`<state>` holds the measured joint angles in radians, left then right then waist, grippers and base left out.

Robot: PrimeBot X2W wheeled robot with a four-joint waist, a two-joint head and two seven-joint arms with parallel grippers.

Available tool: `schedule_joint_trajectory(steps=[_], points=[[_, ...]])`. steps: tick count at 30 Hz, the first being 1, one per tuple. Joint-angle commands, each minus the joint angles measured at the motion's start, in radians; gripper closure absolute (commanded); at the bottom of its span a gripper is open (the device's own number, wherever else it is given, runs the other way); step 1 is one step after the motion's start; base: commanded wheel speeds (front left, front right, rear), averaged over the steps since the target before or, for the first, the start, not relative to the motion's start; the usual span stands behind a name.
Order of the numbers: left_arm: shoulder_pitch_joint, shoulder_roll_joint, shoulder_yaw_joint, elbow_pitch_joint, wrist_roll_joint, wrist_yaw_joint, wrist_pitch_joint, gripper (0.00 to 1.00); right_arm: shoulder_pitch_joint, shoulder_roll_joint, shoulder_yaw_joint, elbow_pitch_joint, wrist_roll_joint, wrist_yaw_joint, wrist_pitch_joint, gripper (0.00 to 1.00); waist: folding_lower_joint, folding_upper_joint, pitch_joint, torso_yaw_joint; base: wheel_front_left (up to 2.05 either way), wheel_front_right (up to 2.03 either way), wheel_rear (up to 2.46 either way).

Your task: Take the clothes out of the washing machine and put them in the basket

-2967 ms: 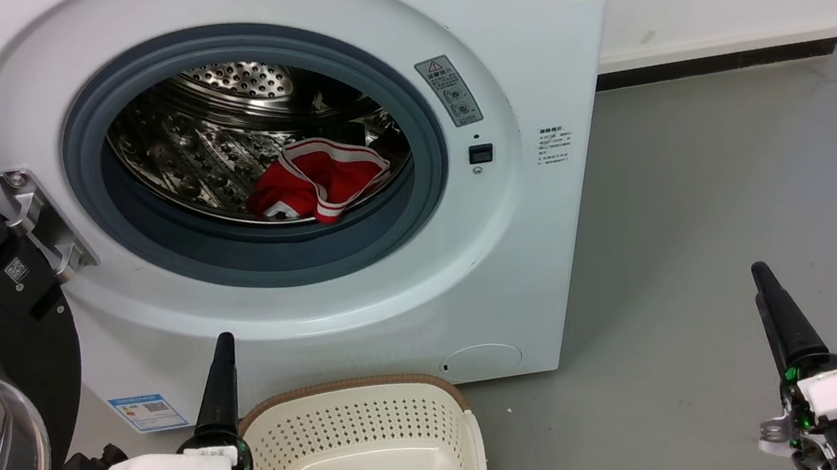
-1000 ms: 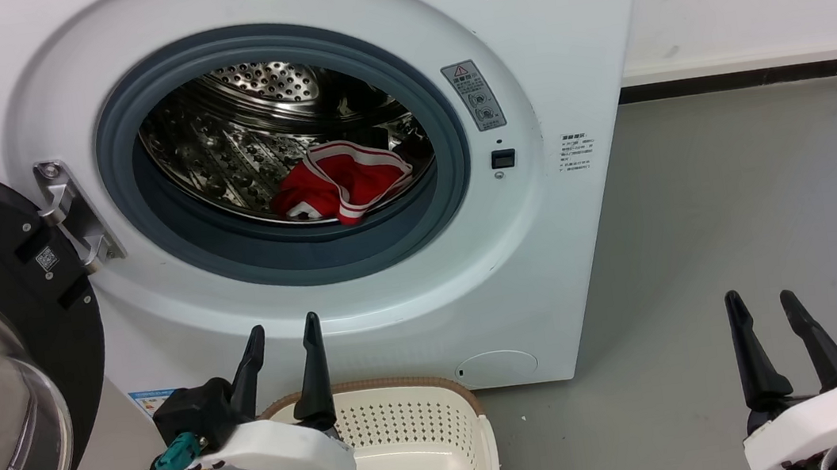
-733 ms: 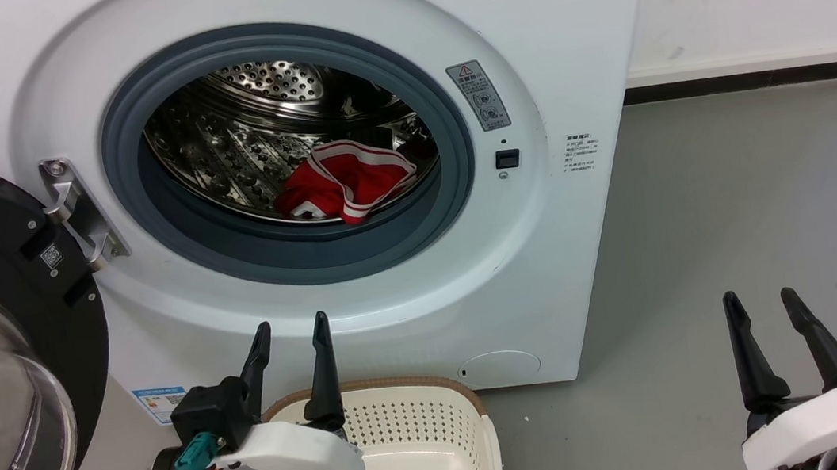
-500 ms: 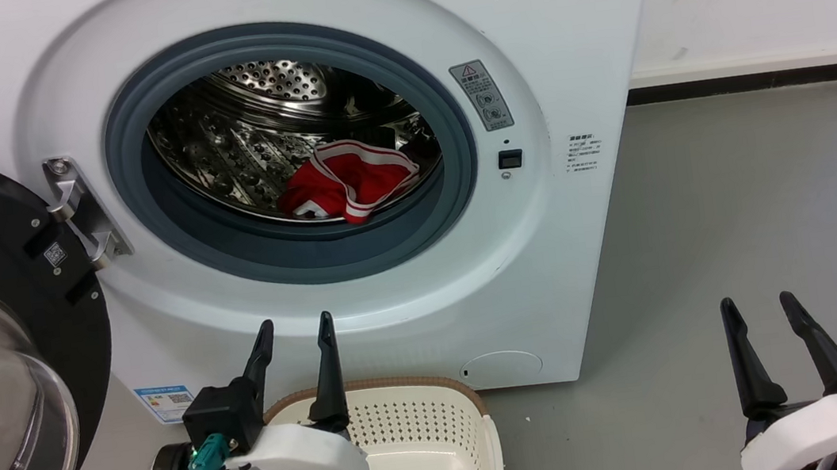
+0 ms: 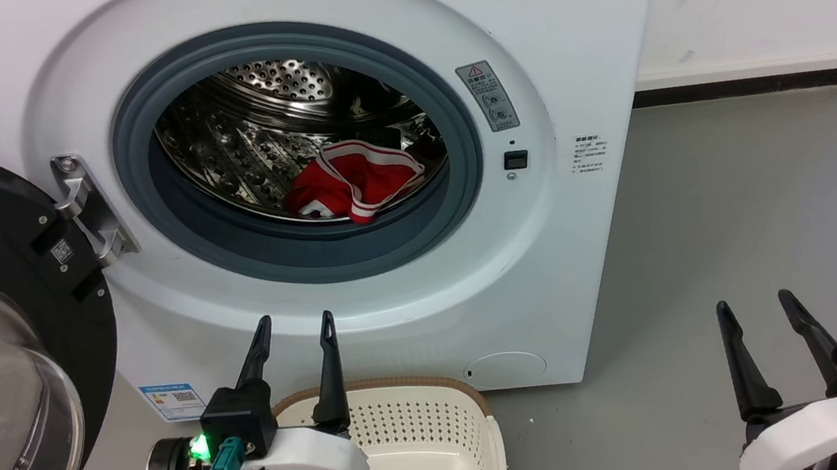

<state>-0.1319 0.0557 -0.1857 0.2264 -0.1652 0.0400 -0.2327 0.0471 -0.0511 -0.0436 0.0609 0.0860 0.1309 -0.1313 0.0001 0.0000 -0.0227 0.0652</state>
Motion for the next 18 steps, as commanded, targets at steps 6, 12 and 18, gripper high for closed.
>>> schedule_joint_trajectory(steps=[6, 12, 18], points=[[-0.013, 0.002, -0.004, 0.006, 0.054, 0.008, -0.018, 0.00, 0.015, 0.001, 0.002, -0.013, -0.057, 0.000, -0.004, 0.00, -0.0001, 0.0000, -0.001, 0.002, 0.00, 0.00, 0.00], [-0.016, 0.000, -0.006, 0.016, 0.093, 0.015, -0.028, 0.00, 0.020, 0.001, 0.002, -0.014, -0.097, 0.000, -0.005, 0.00, -0.0001, 0.0000, -0.001, 0.004, 0.00, 0.00, 0.00], [-0.017, -0.001, -0.004, 0.021, 0.102, 0.013, -0.034, 0.00, 0.019, 0.002, 0.003, -0.012, -0.111, 0.000, -0.005, 0.00, -0.0001, 0.0000, 0.000, 0.005, 0.00, 0.00, 0.00]])
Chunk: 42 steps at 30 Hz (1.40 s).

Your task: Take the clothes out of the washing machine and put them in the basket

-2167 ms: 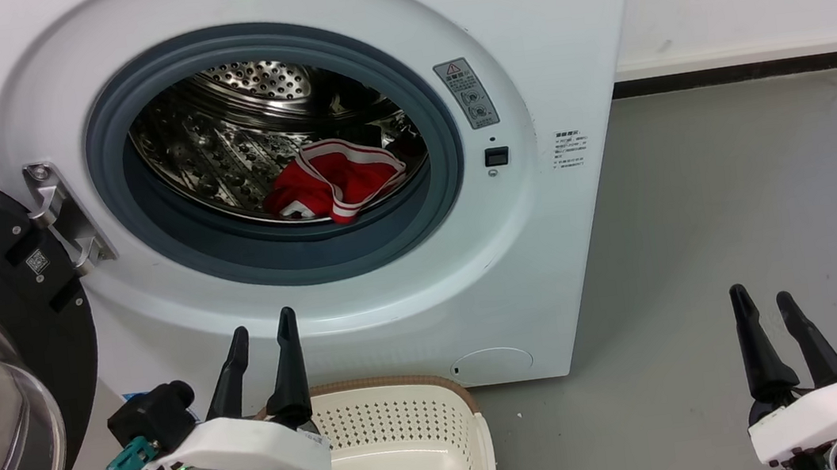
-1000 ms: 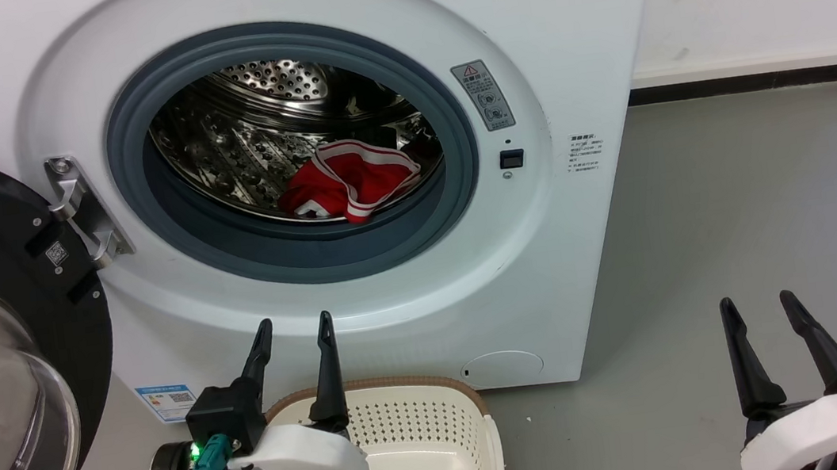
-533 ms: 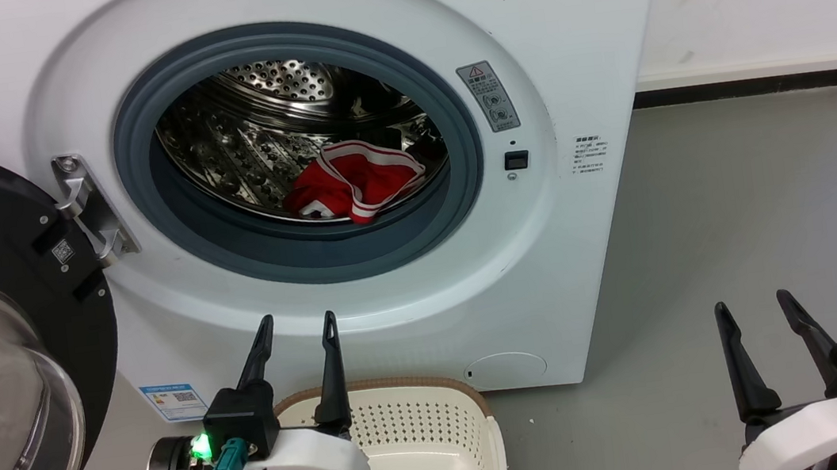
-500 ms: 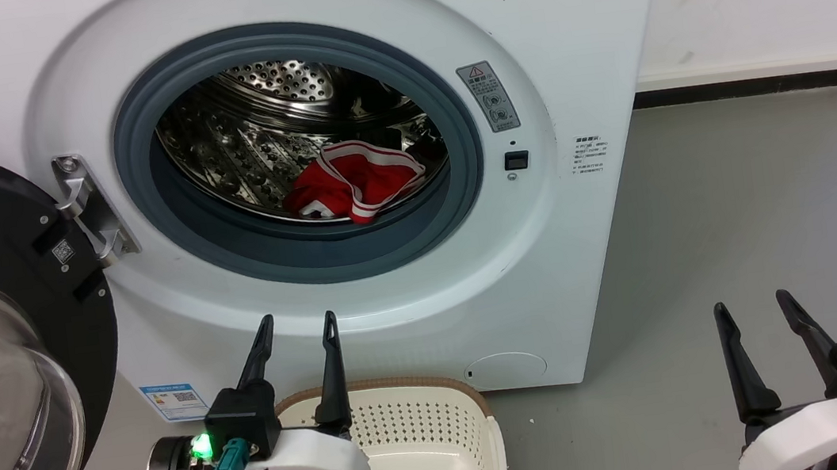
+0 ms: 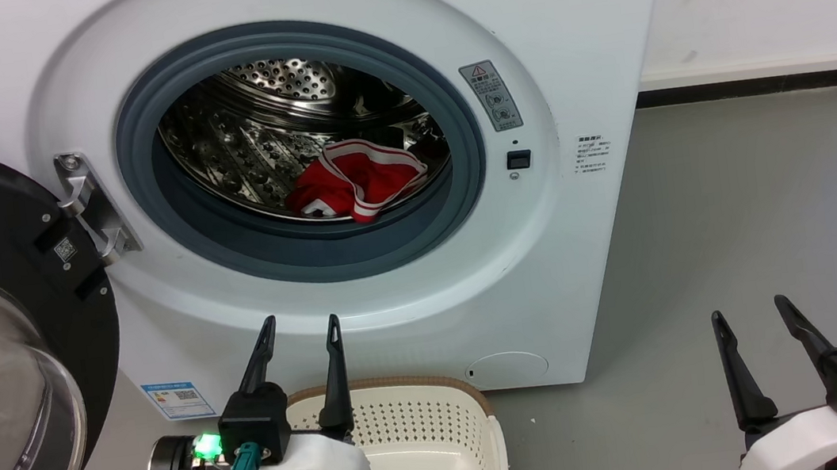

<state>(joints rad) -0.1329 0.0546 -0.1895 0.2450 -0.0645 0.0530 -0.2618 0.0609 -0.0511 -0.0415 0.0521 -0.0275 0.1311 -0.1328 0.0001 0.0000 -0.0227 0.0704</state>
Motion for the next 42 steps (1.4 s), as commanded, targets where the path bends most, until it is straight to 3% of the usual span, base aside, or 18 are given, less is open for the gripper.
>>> schedule_joint_trajectory(steps=[1, 23, 42], points=[[-0.016, 0.000, 0.002, 0.003, -0.005, -0.003, -0.005, 0.00, 0.005, 0.002, 0.000, -0.001, 0.007, -0.001, -0.001, 0.00, -0.0001, 0.0000, 0.000, 0.000, 0.00, 0.00, 0.00], [-0.046, -0.004, 0.000, 0.051, -0.038, 0.005, -0.004, 0.00, -0.011, 0.002, 0.000, -0.009, 0.008, -0.001, 0.006, 0.00, -0.0001, 0.0000, 0.031, 0.011, 0.00, 0.00, 0.00], [-0.415, -0.005, -0.077, 0.254, -0.167, 0.069, -0.004, 0.00, -0.132, 0.002, 0.032, -0.127, -0.030, -0.001, 0.030, 0.00, -0.0001, 0.0000, 0.328, -0.006, 0.00, 0.00, 0.00]])
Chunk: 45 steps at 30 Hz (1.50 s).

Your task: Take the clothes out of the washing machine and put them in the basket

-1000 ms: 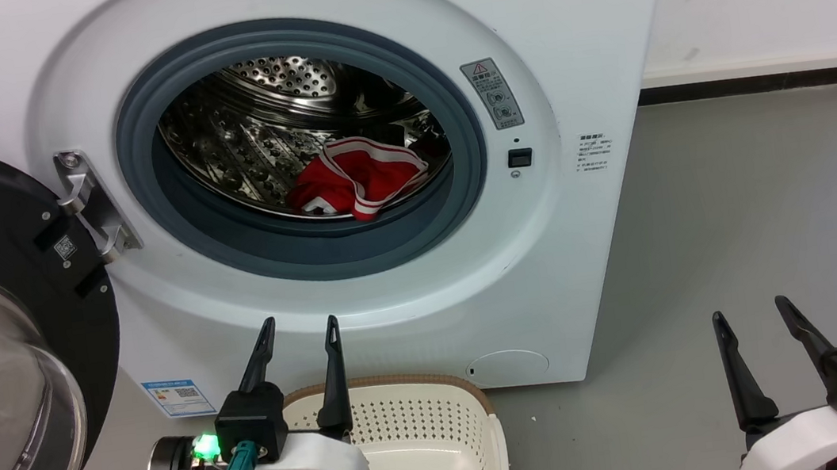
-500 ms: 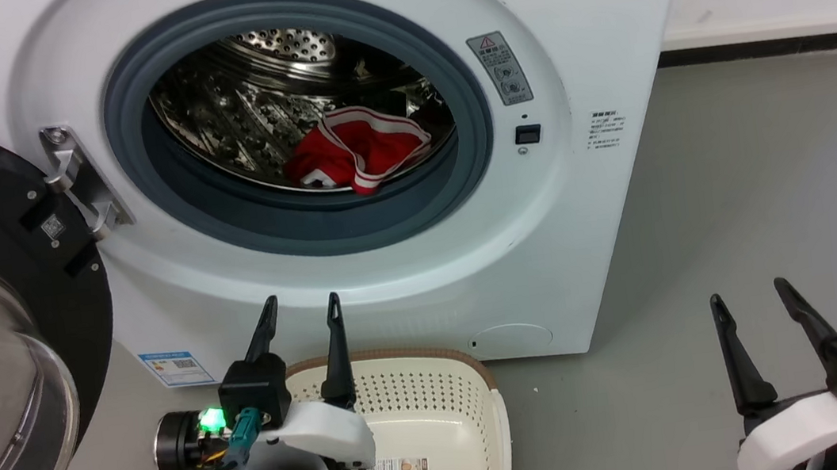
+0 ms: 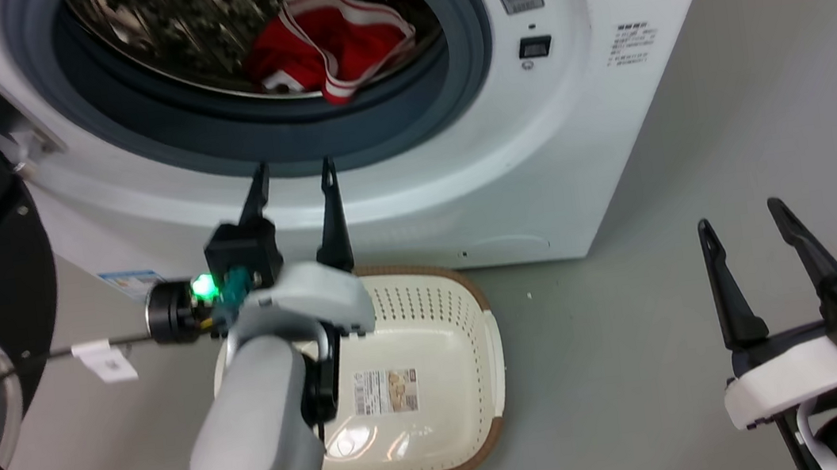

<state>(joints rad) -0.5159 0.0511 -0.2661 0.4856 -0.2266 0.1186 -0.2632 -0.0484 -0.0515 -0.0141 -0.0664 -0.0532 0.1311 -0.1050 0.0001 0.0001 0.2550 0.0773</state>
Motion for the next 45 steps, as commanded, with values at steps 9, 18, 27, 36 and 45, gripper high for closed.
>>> schedule_joint_trajectory(steps=[9, 18, 27, 36, 45], points=[[-0.311, -0.001, 0.022, 0.231, -0.036, -0.013, -0.002, 0.00, -0.079, 0.002, 0.031, -0.028, -0.009, -0.001, -0.007, 0.00, -0.0001, -0.0001, 0.183, -0.054, 0.00, 0.00, 0.00], [-0.551, 0.013, 0.052, 0.453, -0.049, -0.045, -0.001, 0.00, -0.108, 0.002, 0.054, -0.051, 0.003, -0.001, -0.015, 0.00, -0.0001, -0.0001, 0.280, -0.088, 0.00, 0.00, 0.00], [-0.767, 0.054, 0.048, 0.653, -0.056, -0.079, 0.060, 0.00, -0.120, -0.004, 0.117, -0.085, 0.033, -0.001, -0.016, 0.00, -0.0001, -0.0001, 0.362, -0.135, 0.00, 0.00, 0.00], [-0.931, 0.128, 0.035, 0.755, -0.056, -0.103, 0.184, 0.00, -0.128, -0.010, 0.167, -0.090, 0.060, -0.001, -0.027, 0.00, -0.0001, -0.0001, 0.437, -0.208, 0.00, 0.00, 0.00], [-1.028, 0.192, 0.014, 0.787, -0.048, -0.099, 0.365, 0.00, -0.126, -0.007, 0.199, -0.068, 0.089, -0.001, -0.044, 0.00, -0.0001, -0.0001, 0.482, -0.265, 0.00, 0.00, 0.00]])
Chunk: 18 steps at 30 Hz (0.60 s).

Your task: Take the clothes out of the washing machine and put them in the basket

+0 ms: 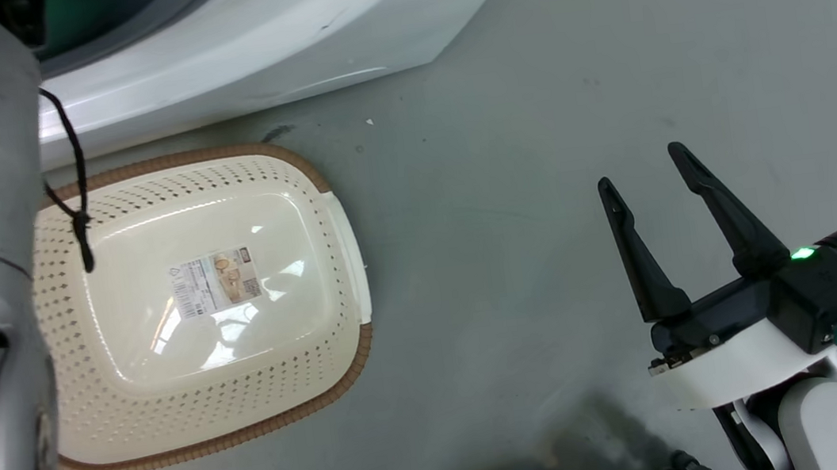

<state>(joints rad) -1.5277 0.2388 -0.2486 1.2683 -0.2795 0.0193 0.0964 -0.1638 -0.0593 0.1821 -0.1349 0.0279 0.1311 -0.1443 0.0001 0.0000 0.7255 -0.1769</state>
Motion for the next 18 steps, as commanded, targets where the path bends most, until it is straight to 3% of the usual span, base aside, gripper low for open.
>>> schedule_joint_trajectory(steps=[1, 9, 12, 18], points=[[-0.028, 0.012, -0.010, 0.005, 0.010, 0.000, 0.023, 0.00, -0.014, 0.001, 0.007, 0.001, 0.012, -0.001, -0.008, 0.00, -0.0001, 0.0000, 0.019, -0.016, 0.00, 0.00, 0.00], [-0.015, 0.007, -0.018, 0.027, -0.015, -0.012, 0.237, 0.00, -0.030, 0.004, 0.012, 0.024, 0.023, -0.001, -0.022, 0.00, -0.0001, 0.0000, 0.048, -0.030, 0.00, 0.00, 0.00], [-0.016, 0.015, -0.023, 0.026, -0.012, -0.004, 0.244, 1.00, -0.035, 0.005, 0.015, 0.029, 0.026, -0.001, -0.024, 0.00, -0.0001, 0.0000, 0.054, -0.033, 0.00, 0.00, 0.00], [-0.024, 0.031, -0.020, -0.019, -0.013, 0.036, 0.139, 1.00, -0.047, 0.007, 0.016, 0.041, 0.034, -0.001, -0.028, 0.00, -0.0001, 0.0000, 0.050, -0.035, 0.00, 0.00, 0.00]])
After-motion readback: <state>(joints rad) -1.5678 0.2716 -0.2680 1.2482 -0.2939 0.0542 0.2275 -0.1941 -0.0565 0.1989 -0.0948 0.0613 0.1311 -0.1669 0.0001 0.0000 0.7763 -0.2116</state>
